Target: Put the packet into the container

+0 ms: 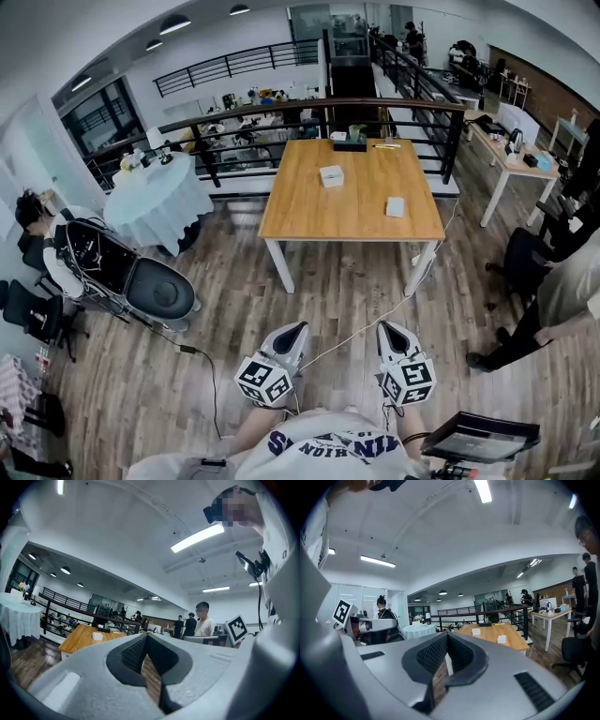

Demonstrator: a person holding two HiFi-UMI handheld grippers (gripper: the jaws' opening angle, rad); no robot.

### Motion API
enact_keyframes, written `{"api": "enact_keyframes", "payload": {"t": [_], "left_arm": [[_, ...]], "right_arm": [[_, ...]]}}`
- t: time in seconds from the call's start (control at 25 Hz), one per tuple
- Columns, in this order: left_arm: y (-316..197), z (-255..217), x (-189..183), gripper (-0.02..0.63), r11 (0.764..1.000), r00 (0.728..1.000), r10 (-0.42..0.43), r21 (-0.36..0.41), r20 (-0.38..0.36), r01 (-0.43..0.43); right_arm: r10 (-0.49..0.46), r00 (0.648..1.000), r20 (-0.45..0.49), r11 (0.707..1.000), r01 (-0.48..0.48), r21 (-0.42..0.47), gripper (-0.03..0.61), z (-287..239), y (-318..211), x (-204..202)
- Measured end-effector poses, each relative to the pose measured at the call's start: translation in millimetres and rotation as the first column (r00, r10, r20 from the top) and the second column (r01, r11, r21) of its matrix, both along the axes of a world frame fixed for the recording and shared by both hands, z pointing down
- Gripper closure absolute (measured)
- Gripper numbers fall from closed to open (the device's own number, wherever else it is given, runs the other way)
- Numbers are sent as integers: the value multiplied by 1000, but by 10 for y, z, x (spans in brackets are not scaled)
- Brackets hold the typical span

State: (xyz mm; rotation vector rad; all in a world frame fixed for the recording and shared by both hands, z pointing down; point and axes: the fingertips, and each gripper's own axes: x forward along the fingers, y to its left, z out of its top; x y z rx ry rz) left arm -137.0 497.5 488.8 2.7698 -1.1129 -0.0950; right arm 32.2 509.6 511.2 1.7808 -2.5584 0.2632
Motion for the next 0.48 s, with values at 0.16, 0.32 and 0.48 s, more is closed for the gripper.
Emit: {"api": "enact_keyframes", "payload": {"t": [0.16,0.32,0.48], "left_arm": [[-2,79,175,620,1000,1000,-6,-8,7,6],[33,148,360,620,1000,1000,-6,-11,18,6],[86,230,518,620,1000,999,-5,-31,34,6]], "right_arm": [[-4,1000,4,1000,4,9,571,44,-4,179],[4,1000,3,1000,-4,19,571,111,16,376],[-2,1000,28,1000,2,-14,571,276,38,513]]}}
